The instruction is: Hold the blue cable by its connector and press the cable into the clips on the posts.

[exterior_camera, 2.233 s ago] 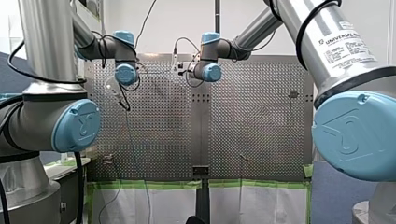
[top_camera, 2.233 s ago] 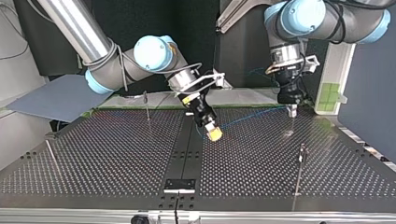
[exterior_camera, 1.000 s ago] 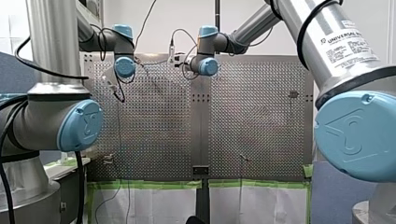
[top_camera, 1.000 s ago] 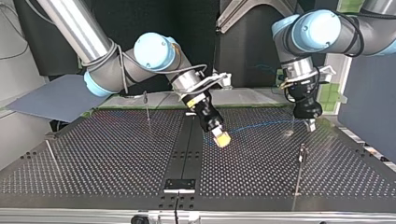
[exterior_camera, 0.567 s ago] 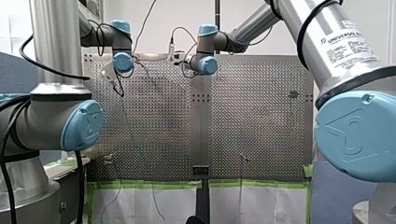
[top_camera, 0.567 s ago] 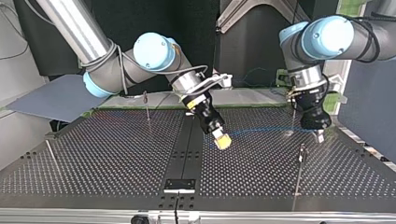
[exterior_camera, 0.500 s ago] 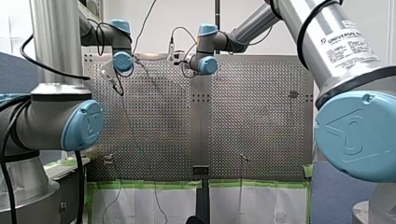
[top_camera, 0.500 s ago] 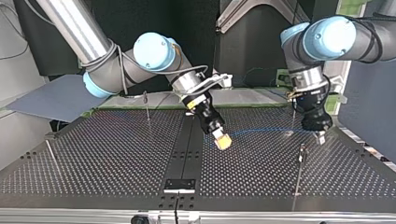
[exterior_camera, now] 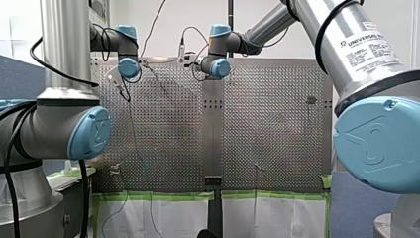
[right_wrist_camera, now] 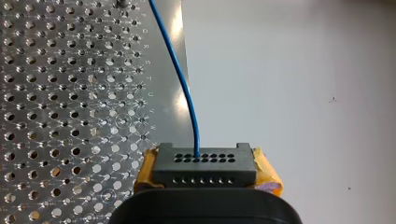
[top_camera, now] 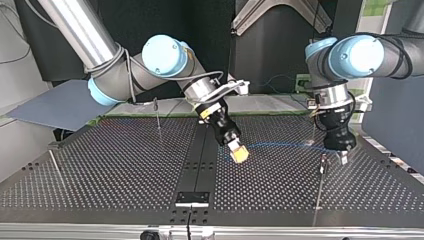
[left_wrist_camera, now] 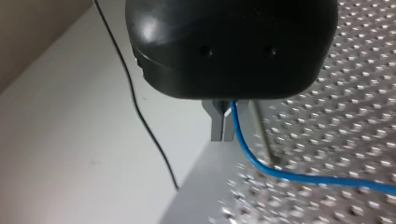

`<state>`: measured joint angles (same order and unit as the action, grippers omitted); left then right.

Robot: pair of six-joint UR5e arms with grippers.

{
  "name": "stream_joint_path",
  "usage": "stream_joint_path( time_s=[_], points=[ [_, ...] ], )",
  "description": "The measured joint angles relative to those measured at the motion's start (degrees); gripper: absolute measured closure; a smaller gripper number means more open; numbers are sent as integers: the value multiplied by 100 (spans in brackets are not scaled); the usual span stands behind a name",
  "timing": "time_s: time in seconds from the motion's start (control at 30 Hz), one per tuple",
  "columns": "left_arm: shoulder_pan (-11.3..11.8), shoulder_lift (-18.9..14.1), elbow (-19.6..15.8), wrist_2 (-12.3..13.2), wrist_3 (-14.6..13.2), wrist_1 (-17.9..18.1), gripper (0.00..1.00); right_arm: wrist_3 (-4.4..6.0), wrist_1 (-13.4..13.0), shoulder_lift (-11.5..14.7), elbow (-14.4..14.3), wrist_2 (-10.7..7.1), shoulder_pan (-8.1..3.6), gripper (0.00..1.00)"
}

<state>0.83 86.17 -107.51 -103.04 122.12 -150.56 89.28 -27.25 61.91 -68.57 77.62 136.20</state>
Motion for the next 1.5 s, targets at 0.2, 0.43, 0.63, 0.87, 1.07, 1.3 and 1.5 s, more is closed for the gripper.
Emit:
stream_joint_path(
  time_s=[0.2,0.43,0.63,0.87,1.07,1.3,1.5],
  points=[
    [81,4,82,107,41,35,99,3,0,-2,0,2,6,100],
    [158,0,90,241,34,37,99,4,0,-5,0,10,-4,100],
    [196,159,89,357,-8,56,99,4,4,-6,1,40,-30,100],
    [263,161,106,476,37,176,99,4,4,-13,-1,113,-65,100],
    [347,213,114,642,51,199,99,-2,0,-22,-2,160,-81,100],
    [397,282,122,742,53,228,99,-21,7,-31,-1,215,-92,100],
    [487,396,188,973,93,321,99,-50,10,-41,-2,341,-113,100]
  ],
)
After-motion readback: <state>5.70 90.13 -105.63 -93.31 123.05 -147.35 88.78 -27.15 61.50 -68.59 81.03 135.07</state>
